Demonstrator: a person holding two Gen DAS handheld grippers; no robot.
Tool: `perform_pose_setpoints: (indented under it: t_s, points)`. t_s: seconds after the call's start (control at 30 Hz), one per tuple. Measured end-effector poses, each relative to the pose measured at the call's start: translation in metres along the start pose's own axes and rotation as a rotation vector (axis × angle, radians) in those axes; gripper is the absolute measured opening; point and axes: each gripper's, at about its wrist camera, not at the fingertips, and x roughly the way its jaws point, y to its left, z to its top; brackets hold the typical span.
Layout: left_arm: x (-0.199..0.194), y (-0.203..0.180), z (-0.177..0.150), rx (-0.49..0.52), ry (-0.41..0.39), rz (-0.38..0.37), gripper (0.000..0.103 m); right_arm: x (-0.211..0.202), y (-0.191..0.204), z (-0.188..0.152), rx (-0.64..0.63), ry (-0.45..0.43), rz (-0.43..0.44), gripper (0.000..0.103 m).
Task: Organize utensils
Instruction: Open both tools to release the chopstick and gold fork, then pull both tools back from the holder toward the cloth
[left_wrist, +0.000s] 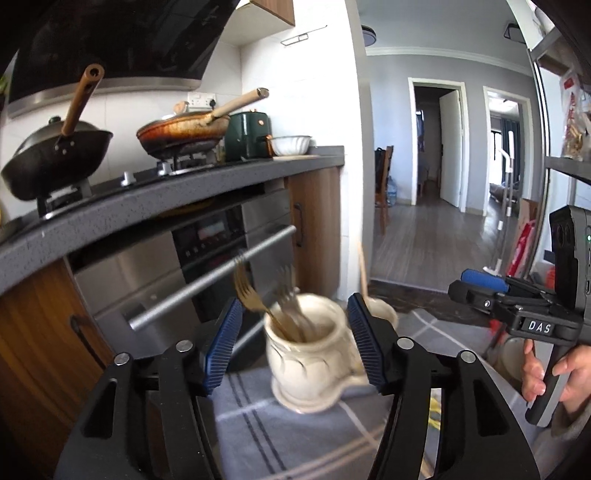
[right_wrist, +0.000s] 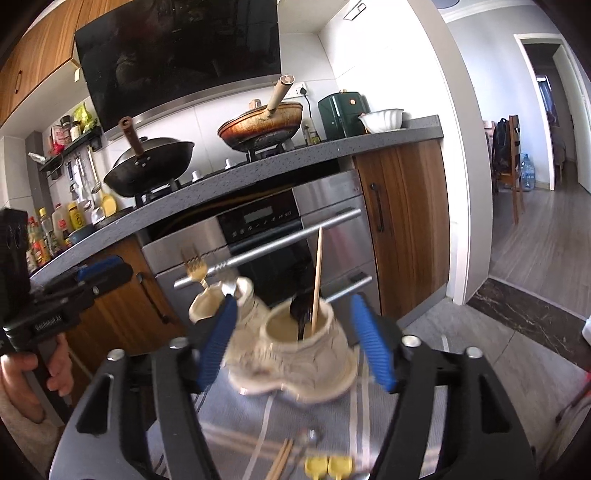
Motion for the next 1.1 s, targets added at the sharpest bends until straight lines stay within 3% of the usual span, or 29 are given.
perform_pose_setpoints:
  t_s: [0.13,0.23,0.5,0.77,0.9,1.1]
  points:
    - [-0.008,-0.017,-0.030,-0.049,0.048,-0.060,0.074,-0.031,-0.007,-0.020,0.047,0.026,-0.019,0.082]
    - [-0.001,-0.029,-0.052,-0.094,0.120,-0.100,0.076,-0.046,-0.013,-0.036,0.051,0.035,-0.075,0.084]
    - [0.023,-0.057,-0.098,-0.159,0.228,-0.135,0.084,-0.044,-0.032,-0.074,0.027,0.145,-0.196,0.097]
    - [0.050,-0.063,-0.128,-0.144,0.303,-0.098,0.088,-0.006,-0.042,-0.115,-0.044,0.304,-0.254,0.097]
    - [0.058,-0.061,-0.134,-0.149,0.329,-0.104,0.088,0.009,-0.038,-0.128,-0.056,0.371,-0.213,0.096]
    - [0.061,-0.062,-0.137,-0.162,0.341,-0.120,0.088,0.025,-0.020,-0.142,-0.192,0.431,-0.201,0.074]
